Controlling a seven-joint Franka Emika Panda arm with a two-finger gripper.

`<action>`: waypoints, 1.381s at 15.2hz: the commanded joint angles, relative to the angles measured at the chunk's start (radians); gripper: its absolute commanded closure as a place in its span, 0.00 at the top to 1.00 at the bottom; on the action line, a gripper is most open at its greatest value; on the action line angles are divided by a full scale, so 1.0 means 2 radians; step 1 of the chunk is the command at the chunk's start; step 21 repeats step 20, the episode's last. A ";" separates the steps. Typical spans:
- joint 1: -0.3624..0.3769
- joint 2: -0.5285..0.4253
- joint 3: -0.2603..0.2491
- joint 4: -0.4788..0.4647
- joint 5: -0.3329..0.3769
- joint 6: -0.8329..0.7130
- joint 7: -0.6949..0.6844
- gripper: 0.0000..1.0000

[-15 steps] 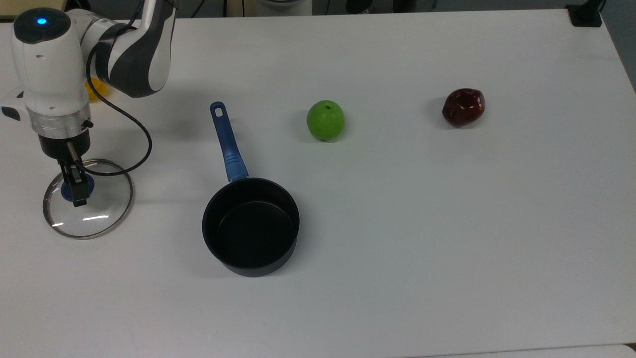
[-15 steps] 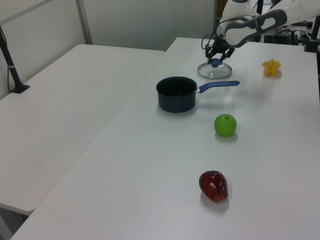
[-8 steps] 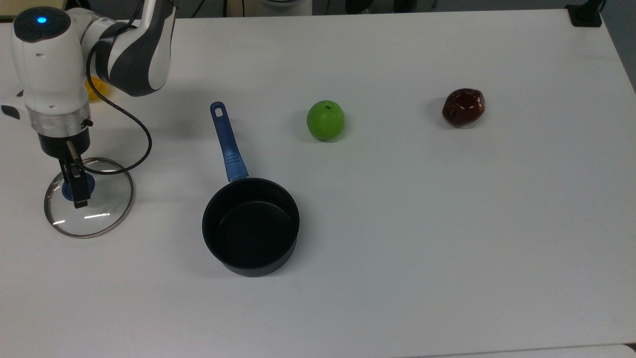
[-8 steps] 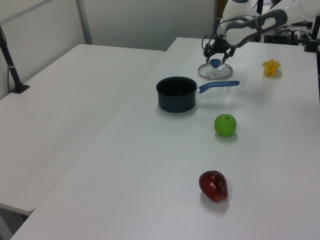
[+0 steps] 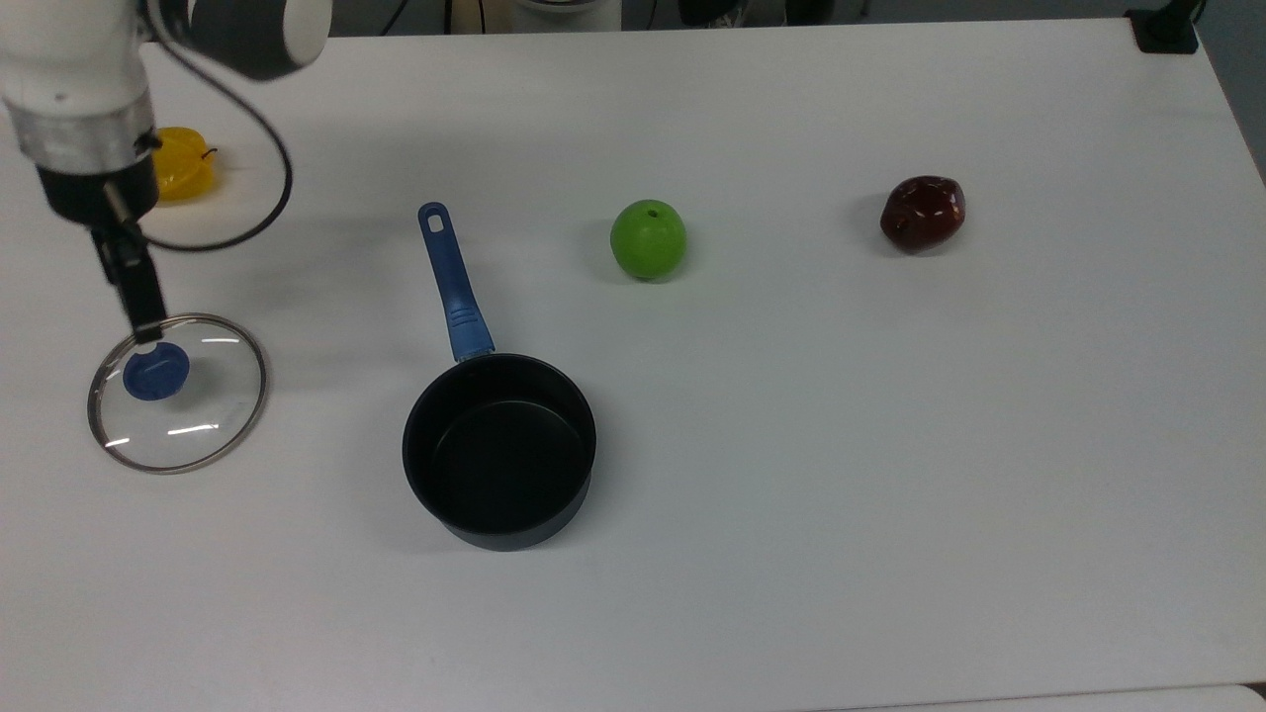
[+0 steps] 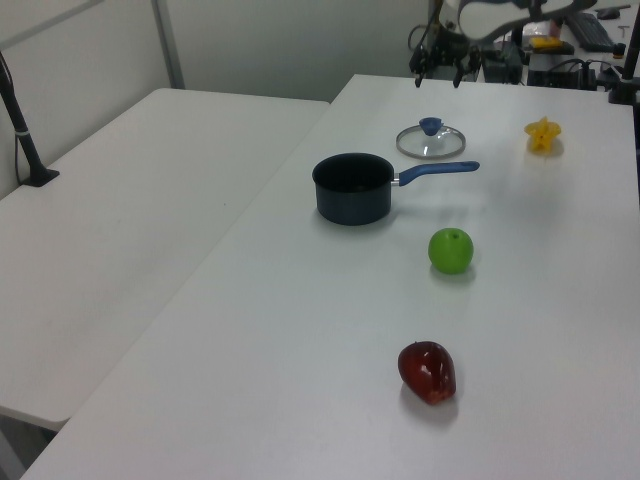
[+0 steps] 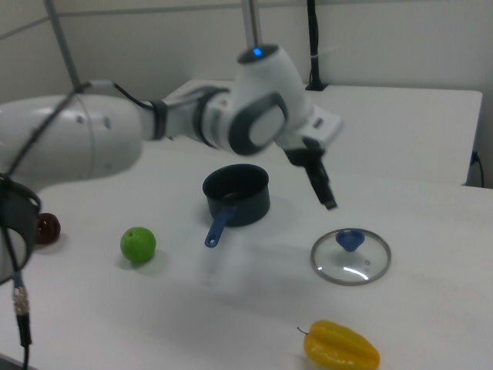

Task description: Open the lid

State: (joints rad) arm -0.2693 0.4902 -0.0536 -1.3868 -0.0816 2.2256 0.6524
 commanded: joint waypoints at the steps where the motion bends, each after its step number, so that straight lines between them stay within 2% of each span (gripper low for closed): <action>1: 0.050 -0.092 -0.004 -0.034 0.007 -0.121 -0.060 1.00; 4: 0.099 -0.130 -0.012 -0.041 0.007 -0.211 -0.115 1.00; 6: 0.150 -0.171 -0.041 -0.072 0.009 -0.240 -0.156 1.00; 7: 0.172 -0.193 -0.054 -0.091 0.021 -0.247 -0.187 1.00; 9: 0.192 -0.213 -0.073 -0.112 0.051 -0.248 -0.220 1.00; 11: 0.215 -0.228 -0.102 -0.122 0.055 -0.248 -0.246 1.00; 13: 0.218 -0.237 -0.109 -0.122 0.058 -0.260 -0.256 1.00; 16: 0.212 -0.241 -0.110 -0.118 0.059 -0.286 -0.305 1.00; 21: 0.212 -0.242 -0.109 -0.117 0.060 -0.284 -0.305 1.00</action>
